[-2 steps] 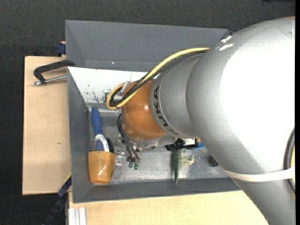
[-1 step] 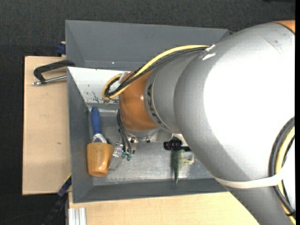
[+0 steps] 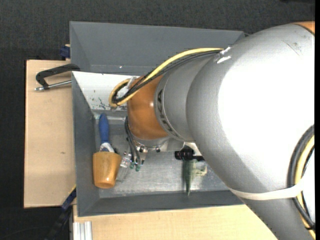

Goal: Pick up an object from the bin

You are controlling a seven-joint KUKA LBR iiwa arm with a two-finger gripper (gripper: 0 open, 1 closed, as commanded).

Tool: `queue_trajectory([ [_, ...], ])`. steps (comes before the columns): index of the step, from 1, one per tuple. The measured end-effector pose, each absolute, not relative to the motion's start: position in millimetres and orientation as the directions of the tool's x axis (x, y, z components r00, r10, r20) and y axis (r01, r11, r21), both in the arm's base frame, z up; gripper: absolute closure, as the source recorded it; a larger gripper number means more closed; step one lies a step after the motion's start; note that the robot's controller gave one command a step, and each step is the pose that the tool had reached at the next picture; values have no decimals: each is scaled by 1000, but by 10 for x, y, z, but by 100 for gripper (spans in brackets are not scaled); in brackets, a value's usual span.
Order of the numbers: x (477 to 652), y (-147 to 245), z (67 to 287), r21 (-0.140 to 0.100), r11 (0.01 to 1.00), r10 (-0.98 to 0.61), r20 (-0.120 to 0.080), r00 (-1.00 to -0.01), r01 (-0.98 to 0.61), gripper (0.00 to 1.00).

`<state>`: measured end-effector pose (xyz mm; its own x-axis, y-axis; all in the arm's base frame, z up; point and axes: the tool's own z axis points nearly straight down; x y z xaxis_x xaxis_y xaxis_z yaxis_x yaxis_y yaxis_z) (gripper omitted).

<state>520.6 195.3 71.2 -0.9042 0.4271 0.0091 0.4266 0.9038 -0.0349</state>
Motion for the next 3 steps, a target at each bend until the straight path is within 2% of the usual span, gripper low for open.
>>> queue_trajectory([
  [1, 5165, 1966, 711, -42, 885, 465, 10, -885, 464, 0],
  [2, 5180, 2090, 733, -14, 885, 465, 5, -885, 465, 100],
  [3, 5137, 2114, 2203, 10, 899, 438, -8, -899, 438, 100],
])
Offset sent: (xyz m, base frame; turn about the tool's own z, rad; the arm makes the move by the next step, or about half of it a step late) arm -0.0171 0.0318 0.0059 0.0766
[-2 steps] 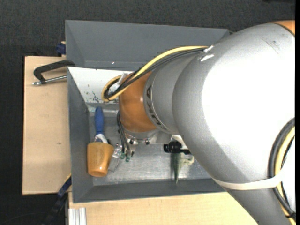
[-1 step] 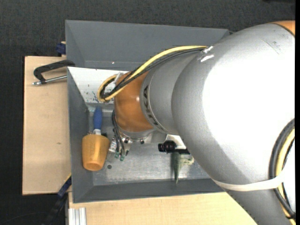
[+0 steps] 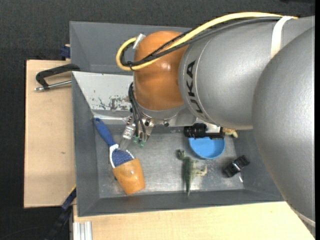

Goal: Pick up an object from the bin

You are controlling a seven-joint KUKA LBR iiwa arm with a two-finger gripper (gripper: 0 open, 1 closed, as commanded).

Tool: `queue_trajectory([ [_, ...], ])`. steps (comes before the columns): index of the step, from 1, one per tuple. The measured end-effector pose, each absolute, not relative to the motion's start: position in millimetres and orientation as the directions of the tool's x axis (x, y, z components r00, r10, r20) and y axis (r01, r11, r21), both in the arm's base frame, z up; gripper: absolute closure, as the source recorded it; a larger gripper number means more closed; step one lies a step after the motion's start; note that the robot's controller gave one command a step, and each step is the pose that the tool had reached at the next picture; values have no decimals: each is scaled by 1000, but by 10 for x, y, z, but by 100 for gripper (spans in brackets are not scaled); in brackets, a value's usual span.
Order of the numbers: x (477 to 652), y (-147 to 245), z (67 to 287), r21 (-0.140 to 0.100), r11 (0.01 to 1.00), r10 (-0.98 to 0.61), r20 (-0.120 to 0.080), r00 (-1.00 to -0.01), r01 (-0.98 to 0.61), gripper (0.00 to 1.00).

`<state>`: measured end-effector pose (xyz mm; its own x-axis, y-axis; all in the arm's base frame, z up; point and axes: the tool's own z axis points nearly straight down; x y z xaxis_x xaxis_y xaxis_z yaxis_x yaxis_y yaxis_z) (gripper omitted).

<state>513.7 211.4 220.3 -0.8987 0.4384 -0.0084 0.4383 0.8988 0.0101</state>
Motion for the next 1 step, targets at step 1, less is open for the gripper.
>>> queue_trajectory([
  [1, 5120, 2111, 2156, 2, 899, 438, -2, -899, 438, 0],
])
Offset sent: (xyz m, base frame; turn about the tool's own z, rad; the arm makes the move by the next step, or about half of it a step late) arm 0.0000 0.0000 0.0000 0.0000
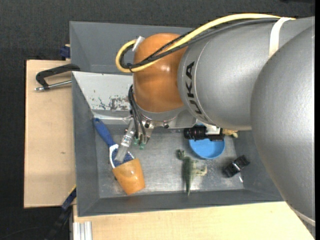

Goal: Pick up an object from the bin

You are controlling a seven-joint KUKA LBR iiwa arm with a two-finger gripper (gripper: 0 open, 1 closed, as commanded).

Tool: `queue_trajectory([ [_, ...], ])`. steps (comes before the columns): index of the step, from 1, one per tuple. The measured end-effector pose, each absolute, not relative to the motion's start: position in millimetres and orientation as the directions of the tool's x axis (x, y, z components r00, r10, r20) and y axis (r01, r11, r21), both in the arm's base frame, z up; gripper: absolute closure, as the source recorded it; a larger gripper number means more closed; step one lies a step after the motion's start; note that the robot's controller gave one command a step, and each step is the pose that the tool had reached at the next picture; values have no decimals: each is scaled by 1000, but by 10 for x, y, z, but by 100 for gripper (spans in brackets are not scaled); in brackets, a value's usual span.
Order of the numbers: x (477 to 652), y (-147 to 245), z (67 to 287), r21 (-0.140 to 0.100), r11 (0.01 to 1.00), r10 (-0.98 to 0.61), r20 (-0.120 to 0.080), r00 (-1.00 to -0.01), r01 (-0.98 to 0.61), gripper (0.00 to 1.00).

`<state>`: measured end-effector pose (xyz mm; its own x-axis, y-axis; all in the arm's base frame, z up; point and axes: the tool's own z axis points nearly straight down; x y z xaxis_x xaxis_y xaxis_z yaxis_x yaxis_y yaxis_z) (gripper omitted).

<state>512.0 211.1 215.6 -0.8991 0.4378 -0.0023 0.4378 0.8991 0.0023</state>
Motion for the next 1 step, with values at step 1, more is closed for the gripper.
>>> queue_trajectory([
  [1, 5039, 2176, 1579, -3, 751, 661, 4, -751, 661, 0],
])
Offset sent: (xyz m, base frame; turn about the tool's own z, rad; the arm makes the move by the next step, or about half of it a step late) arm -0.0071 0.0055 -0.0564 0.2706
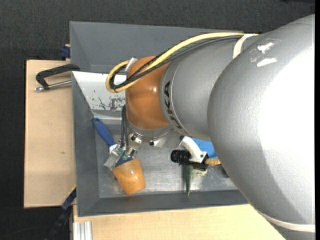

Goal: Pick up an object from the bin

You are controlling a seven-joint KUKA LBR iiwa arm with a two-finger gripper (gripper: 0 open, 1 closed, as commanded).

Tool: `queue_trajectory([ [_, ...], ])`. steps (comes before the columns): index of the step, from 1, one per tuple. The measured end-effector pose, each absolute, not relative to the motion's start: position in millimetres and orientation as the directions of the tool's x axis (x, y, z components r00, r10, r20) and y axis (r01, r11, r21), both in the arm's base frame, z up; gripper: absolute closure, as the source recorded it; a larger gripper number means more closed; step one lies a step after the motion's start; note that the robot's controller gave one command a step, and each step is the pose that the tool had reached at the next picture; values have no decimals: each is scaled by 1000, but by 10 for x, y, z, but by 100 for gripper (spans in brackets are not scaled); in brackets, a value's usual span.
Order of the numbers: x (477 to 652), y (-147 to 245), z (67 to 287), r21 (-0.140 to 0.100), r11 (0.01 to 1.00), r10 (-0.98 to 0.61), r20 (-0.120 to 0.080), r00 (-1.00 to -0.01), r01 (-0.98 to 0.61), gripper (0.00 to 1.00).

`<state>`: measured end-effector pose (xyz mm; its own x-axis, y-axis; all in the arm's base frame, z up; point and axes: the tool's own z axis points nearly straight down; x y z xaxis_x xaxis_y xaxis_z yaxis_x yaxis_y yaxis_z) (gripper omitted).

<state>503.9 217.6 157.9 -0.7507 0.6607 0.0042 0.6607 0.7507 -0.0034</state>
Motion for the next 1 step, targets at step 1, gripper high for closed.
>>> queue_trajectory([
  [1, 5339, 1999, 709, 0, 535, 845, 5, -535, 845, 0],
])
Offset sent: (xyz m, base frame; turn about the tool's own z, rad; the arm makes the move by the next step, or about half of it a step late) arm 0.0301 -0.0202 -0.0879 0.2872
